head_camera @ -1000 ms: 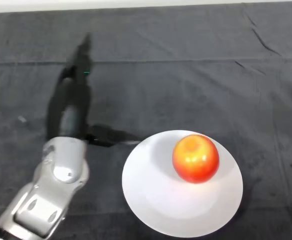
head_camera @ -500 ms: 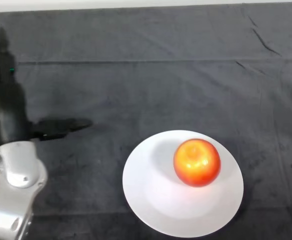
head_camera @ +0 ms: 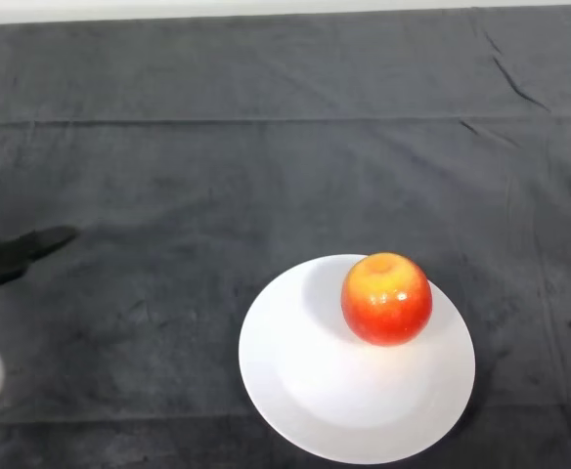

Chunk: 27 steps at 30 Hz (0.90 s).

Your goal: Move the apple to the plate

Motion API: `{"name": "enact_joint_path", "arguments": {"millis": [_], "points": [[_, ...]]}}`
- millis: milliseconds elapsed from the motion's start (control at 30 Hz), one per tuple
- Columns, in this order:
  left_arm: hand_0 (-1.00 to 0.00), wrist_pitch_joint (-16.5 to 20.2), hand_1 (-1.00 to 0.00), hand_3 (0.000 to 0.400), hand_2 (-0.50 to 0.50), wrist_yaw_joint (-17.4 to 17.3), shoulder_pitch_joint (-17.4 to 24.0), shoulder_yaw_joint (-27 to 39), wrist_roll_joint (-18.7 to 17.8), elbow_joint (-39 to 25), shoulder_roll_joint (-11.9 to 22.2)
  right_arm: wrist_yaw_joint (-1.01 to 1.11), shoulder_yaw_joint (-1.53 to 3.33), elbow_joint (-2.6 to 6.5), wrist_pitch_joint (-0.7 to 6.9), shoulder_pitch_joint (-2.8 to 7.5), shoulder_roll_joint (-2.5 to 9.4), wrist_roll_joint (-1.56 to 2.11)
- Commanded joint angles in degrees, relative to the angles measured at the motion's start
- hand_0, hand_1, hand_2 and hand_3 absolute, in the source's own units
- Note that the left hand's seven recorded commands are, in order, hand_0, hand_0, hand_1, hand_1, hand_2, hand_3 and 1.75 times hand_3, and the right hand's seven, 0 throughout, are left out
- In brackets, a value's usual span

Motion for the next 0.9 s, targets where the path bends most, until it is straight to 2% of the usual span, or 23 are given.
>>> {"name": "enact_joint_path", "arguments": {"millis": [33, 533, 900], "points": [[0.0, -1.88, 0.0, 0.0, 0.0, 1.04, 1.62, 2.71, -0.89, -2.98, 2.67, -0.29, -0.46, -1.0, -0.37, 0.61, -1.21, 0.2], [0.0, -4.49, 0.0, 0.0, 0.0, 2.01, 5.77, 13.39, -3.46, -3.19, 2.63, -0.29, -0.47, -0.96, -0.34, 0.59, -1.24, 0.22], [0.0, -6.48, 0.0, 0.0, 0.0, 2.25, 7.45, 18.9, -4.95, -1.96, 2.17, -0.27, -0.48, -0.9, -0.33, 0.56, -1.26, 0.23]]}}
